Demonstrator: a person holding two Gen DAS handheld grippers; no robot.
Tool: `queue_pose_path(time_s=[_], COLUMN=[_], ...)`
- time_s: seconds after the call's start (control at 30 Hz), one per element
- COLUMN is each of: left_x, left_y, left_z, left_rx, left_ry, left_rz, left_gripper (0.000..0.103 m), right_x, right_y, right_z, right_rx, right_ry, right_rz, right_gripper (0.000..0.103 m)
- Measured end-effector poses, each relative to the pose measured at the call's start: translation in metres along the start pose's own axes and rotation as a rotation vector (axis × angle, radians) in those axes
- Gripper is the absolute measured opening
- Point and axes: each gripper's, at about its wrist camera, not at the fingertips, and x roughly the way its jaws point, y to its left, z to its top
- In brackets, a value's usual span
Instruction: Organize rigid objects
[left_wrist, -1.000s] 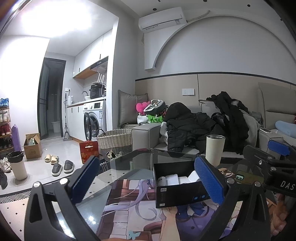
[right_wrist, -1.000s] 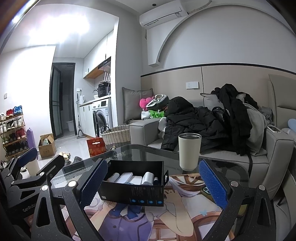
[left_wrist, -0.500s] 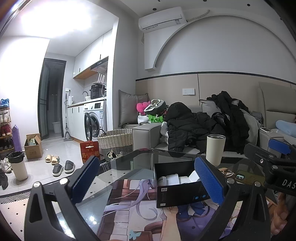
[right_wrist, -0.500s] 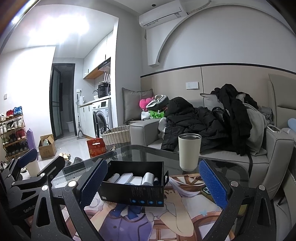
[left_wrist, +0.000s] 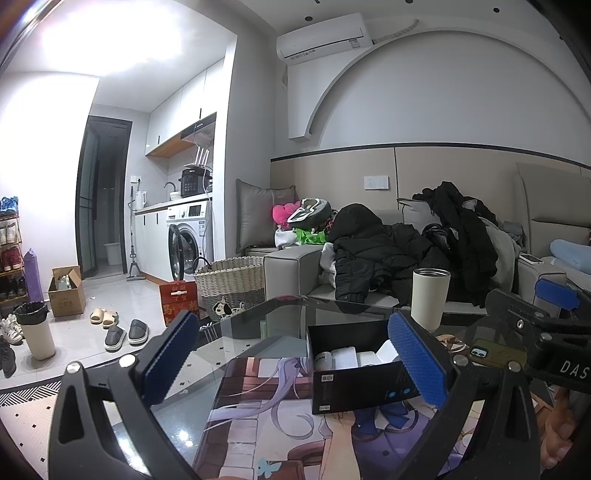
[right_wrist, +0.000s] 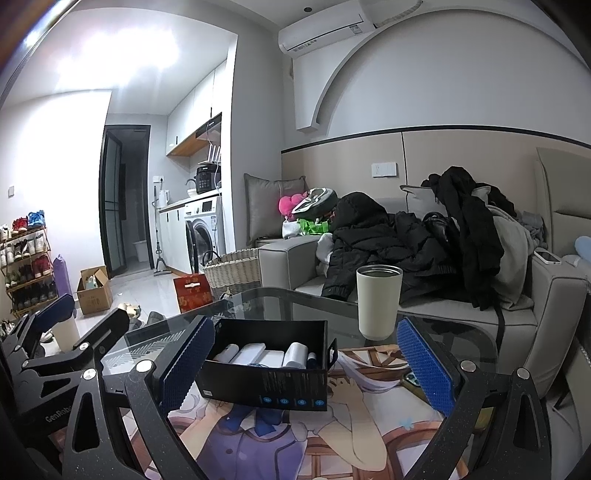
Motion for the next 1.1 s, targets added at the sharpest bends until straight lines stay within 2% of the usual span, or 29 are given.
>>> queue_pose_path(time_s=[0.83,1.1], left_x=[0.0016,0.0088], left_y=[0.0001,0.002], left_z=[0.0019,0.0019], left_rx=[0.004,0.005], left_ry=[0.016,0.061], left_rz=[-0.001,0.01], left_gripper=[0.103,0.103], right_x=[0.004,0.0074], right_y=[0.0025,0.0023], right_z=[-0.0016,-0.0024], right_rx=[-0.006,-0.006], right_ry=[0.023,0.038], right_rz=[-0.001,-0.005], right_gripper=[0.101,0.101])
